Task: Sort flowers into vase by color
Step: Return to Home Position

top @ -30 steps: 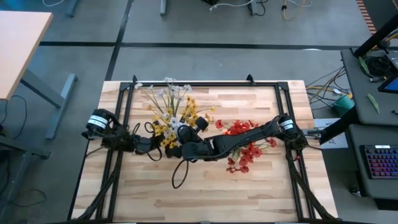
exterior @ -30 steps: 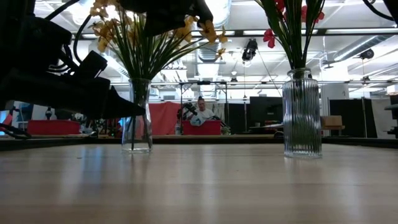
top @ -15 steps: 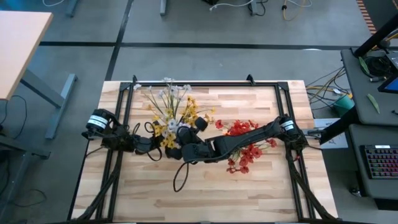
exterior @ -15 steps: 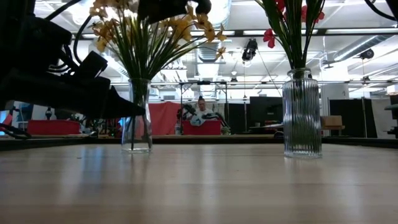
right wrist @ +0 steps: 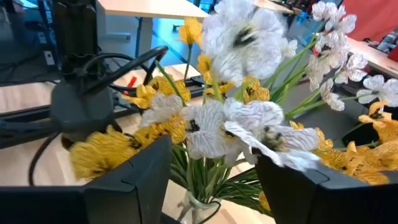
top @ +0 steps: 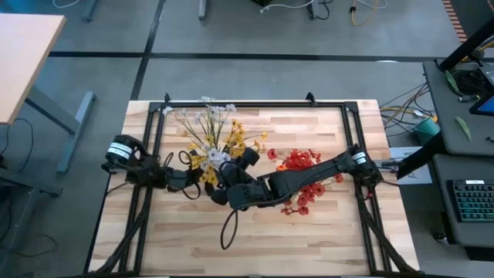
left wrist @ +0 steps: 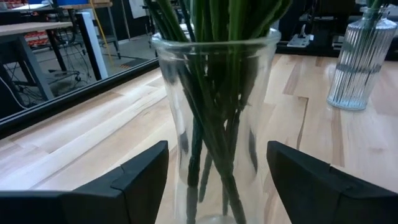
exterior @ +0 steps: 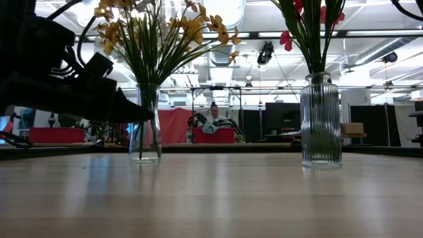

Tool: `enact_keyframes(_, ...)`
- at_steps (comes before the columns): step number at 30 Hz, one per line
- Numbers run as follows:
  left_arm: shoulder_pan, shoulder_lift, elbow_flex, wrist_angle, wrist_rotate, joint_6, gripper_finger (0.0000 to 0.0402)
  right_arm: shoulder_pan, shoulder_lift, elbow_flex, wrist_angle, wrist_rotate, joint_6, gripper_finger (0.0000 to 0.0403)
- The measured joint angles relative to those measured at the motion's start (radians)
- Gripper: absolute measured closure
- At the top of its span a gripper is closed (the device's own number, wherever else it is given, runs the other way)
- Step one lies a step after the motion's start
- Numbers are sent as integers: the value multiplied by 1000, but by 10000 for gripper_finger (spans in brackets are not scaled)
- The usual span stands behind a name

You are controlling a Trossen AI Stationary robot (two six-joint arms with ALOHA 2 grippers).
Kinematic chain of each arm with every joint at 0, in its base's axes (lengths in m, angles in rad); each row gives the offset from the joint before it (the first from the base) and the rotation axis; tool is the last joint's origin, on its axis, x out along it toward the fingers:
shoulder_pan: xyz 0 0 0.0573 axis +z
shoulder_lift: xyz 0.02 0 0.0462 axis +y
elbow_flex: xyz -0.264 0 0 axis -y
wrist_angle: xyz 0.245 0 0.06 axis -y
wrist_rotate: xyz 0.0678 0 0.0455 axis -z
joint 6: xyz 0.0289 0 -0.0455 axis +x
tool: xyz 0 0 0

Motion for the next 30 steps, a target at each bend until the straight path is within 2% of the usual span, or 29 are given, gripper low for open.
enact_keyframes(12, -17, -122, -83, 2, -2, -2, 143, 17, -1, 66, -36, 0, -20, 159)
enact_keyframes(21, -131, -261, -119, -34, -2, -8, 143, 44, -1, 186, -111, 0, -136, 148)
enact_keyframes(24, -190, -297, -119, -42, -51, 3, 143, 61, -1, 243, -142, -1, -208, 151)
enact_keyframes(30, -335, -365, -115, -51, -226, 31, 143, 100, -8, 332, -197, -3, -341, 156)
